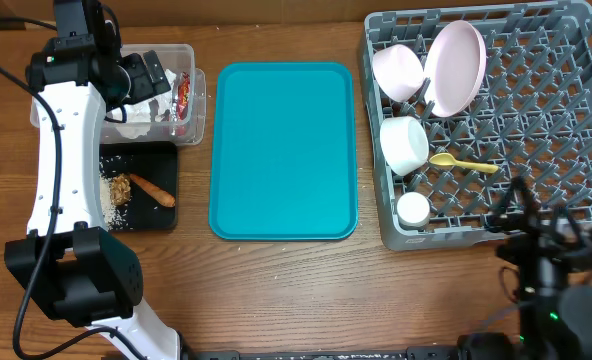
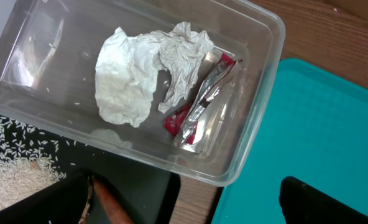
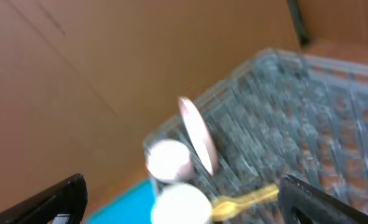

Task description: Sort waste into correct bins and load items into the dishwasher

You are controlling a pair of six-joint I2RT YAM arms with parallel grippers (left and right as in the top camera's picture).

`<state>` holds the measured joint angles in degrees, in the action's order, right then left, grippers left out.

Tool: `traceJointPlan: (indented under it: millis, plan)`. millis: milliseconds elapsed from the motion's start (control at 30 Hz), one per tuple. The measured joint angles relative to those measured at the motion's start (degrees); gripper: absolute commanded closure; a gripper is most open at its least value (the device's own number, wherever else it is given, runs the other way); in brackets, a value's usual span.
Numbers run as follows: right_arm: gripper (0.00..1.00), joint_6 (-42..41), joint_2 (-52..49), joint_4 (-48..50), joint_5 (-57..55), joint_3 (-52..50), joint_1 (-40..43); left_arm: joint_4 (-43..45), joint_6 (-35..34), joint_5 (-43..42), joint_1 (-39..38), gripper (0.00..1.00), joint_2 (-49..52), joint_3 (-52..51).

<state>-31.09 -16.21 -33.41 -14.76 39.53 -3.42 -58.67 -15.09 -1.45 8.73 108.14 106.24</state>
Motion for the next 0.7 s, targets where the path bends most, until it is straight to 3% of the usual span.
traceJointPlan:
  millis: [67,233,500,700]
  plan:
    - [0.0,0.5,2.4,11.6,0.5,-10.4,0.0,0.0,0.0,0.0,0.0,0.0,0.0,0.0]
    - [0.0,1.1,7.5,24.4,0.9,-24.7,0.0,0.0,0.0,0.0,0.0,0.0,0.0,0.0]
    - [0.0,1.8,15.0,27.0,1.0,-34.8,0.0,0.0,0.0,0.0,0.0,0.0,0.0,0.0]
    - [0.0,9.3,15.4,28.4,5.0,-38.1,0.0,0.0,0.0,0.0,0.0,0.0,0.0,0.0]
